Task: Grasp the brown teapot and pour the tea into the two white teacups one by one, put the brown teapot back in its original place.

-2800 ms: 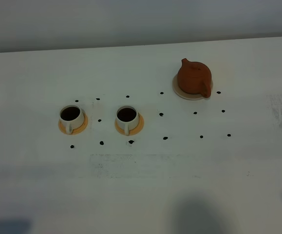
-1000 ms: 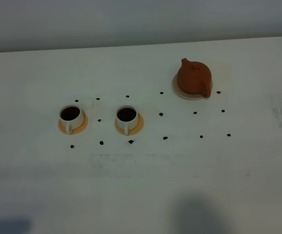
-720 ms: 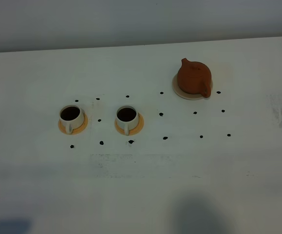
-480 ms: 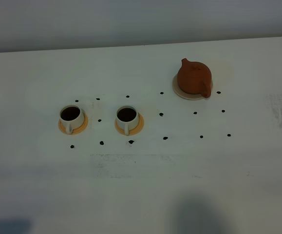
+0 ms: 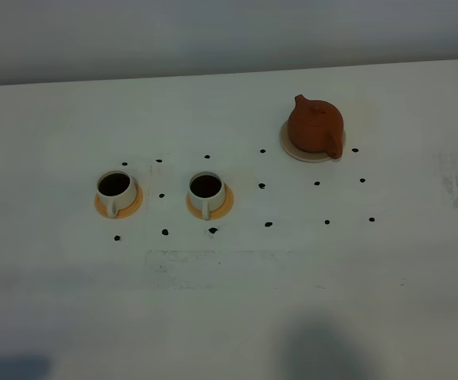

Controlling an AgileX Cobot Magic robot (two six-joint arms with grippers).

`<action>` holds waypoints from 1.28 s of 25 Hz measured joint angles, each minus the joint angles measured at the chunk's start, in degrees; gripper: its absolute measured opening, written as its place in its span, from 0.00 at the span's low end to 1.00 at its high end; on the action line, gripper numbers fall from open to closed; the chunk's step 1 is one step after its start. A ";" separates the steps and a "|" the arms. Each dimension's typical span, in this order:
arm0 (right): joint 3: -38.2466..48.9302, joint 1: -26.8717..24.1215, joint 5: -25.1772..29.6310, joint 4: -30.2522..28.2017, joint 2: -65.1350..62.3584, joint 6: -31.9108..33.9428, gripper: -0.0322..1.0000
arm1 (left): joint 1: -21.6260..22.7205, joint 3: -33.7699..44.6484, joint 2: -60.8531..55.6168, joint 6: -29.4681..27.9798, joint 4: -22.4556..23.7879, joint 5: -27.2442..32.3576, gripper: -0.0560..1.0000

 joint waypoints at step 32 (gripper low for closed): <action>0.00 0.00 -0.02 0.00 0.00 -0.03 0.42 | 0.00 0.00 0.00 -0.06 0.00 0.00 0.36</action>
